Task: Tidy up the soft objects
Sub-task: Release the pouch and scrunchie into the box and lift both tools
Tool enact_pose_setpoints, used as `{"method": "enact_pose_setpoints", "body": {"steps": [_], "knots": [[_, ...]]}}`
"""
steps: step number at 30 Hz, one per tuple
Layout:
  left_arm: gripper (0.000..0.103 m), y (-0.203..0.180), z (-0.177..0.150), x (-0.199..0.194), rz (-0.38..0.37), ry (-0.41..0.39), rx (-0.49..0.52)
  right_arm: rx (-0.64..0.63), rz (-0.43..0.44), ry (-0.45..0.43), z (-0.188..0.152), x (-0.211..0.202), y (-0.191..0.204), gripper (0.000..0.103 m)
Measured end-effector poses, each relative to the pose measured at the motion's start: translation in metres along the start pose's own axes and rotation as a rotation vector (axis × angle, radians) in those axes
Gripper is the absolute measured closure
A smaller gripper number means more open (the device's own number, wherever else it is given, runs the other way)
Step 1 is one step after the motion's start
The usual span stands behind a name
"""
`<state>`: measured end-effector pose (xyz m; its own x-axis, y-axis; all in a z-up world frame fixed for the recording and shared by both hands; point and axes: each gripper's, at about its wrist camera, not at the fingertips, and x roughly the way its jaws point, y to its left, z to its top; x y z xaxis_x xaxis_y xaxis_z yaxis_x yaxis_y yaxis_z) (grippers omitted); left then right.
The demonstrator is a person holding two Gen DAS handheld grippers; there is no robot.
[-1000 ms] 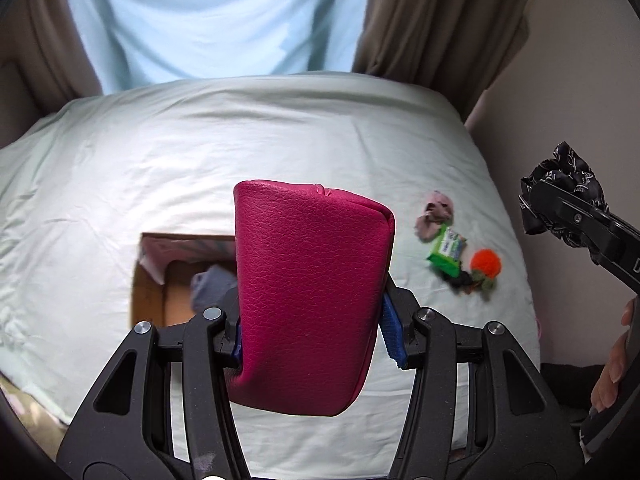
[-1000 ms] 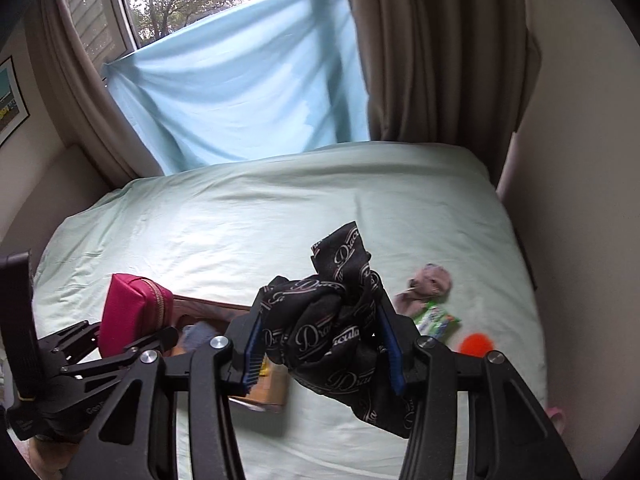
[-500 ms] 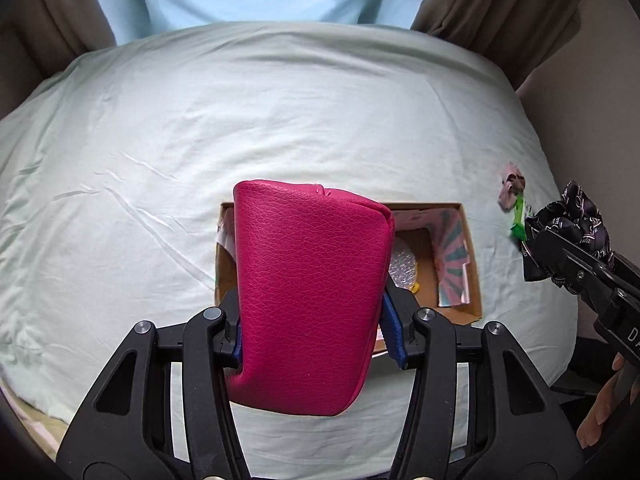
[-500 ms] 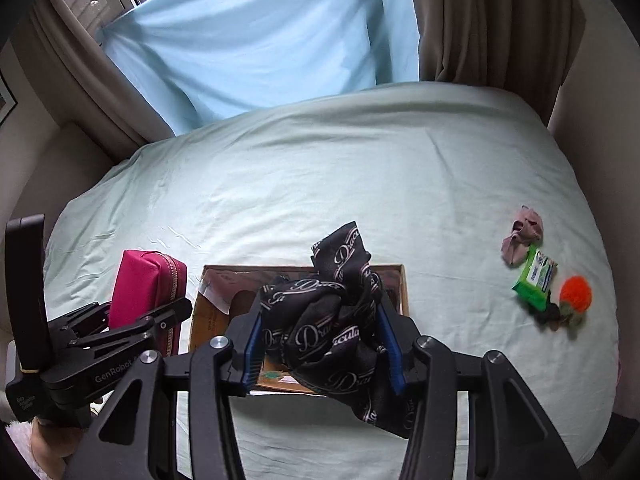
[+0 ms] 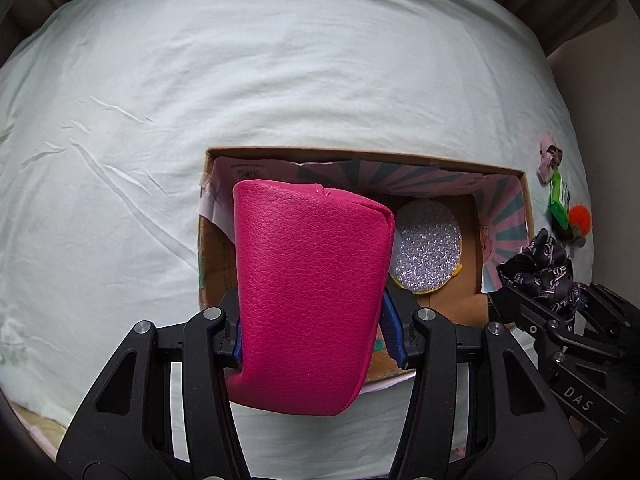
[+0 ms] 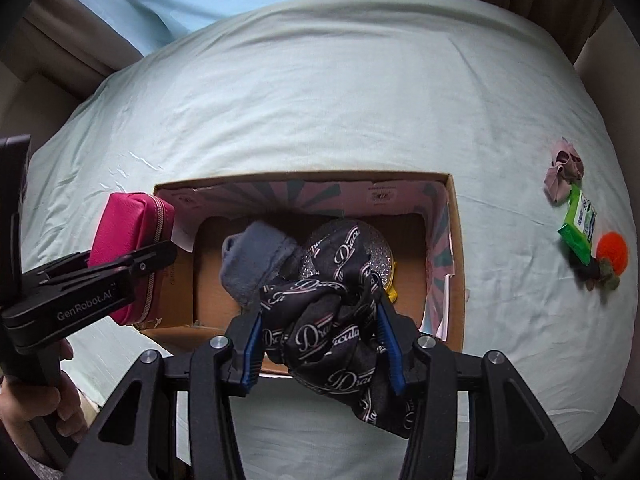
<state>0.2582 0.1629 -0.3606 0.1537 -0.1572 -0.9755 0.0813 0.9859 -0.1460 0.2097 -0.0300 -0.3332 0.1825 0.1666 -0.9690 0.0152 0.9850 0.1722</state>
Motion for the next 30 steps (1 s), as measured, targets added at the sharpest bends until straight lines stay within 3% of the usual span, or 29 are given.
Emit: {"method": "enact_pose_setpoints", "body": {"steps": [7, 10, 12, 13, 14, 16, 17, 19, 23, 30], "knots": [[0.055, -0.006, 0.007, 0.034, 0.018, 0.075, 0.013, -0.049, 0.002, 0.082, 0.004, 0.041, 0.0, 0.058], [0.055, -0.01, 0.014, 0.039, 0.019, 0.073, 0.029, -0.064, 0.027, 0.101, 0.004, 0.052, 0.003, 0.058], [0.05, -0.014, 0.016, 0.04, 0.03, 0.062, 0.06, -0.066, 0.04, 0.111, 0.005, 0.059, 0.002, 0.057], [0.038, -0.016, 0.017, 0.04, 0.037, 0.058, 0.074, -0.065, 0.046, 0.113, 0.004, 0.062, 0.002, 0.056], [0.02, -0.019, 0.017, 0.038, 0.048, 0.049, 0.086, -0.062, 0.062, 0.115, 0.004, 0.065, 0.001, 0.051], [0.001, -0.022, 0.019, 0.032, 0.065, 0.011, 0.102, -0.049, 0.09, 0.114, 0.002, 0.069, -0.002, 0.035], [0.001, -0.024, 0.019, 0.029, 0.066, -0.009, 0.108, -0.042, 0.098, 0.105, 0.001, 0.07, -0.003, 0.018], [0.001, -0.025, 0.02, 0.025, 0.061, -0.016, 0.113, -0.052, 0.108, 0.072, -0.003, 0.069, -0.002, 0.007], [0.001, -0.022, 0.02, 0.027, 0.054, 0.009, 0.094, -0.133, 0.082, 0.038, -0.012, 0.064, 0.007, 0.007], [0.001, -0.019, 0.011, 0.008, 0.064, -0.03, 0.102, -0.134, 0.083, -0.014, -0.018, 0.047, 0.009, 0.007]]}}
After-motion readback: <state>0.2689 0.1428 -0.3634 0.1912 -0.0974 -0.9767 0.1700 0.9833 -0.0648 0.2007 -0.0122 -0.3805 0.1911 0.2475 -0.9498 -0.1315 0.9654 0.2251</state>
